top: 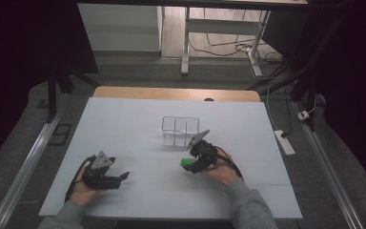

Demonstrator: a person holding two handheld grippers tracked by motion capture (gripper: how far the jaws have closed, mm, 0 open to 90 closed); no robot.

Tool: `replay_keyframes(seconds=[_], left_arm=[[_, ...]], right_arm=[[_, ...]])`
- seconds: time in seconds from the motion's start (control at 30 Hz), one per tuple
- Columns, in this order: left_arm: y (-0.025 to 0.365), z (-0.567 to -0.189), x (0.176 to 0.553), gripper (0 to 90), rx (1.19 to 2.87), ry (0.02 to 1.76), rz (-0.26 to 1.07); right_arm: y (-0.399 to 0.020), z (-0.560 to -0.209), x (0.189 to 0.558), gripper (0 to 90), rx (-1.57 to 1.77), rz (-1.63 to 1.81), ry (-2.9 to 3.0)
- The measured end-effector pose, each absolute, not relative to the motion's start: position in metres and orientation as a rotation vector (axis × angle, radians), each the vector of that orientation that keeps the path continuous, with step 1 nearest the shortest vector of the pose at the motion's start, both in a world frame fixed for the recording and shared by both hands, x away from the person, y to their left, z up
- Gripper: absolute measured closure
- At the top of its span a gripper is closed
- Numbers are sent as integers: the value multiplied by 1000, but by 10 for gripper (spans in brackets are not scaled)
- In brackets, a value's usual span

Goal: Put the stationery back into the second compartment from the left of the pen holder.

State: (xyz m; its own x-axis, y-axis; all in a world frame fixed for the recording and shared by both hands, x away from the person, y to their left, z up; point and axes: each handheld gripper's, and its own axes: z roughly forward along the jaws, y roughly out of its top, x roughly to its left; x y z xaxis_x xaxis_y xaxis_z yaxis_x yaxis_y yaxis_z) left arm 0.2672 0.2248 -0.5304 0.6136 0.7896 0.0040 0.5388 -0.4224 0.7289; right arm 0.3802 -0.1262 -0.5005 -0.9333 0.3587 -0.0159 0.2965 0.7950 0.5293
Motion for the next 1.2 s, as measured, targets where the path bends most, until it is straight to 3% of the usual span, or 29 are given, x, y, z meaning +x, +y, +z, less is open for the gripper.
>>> replay_keyframes(seconds=[0.6,0.97,1.2], left_arm=[[226,-531,265,212,2135,1046,460],[227,-531,265,212,2137,1048,459],[228,-531,265,212,2134,1050,459]], right_arm=[[-117,-510,385,423,468,696,2915],[-118,-509,385,640,409,705,2922],[-118,-508,383,665,374,709,2919]])
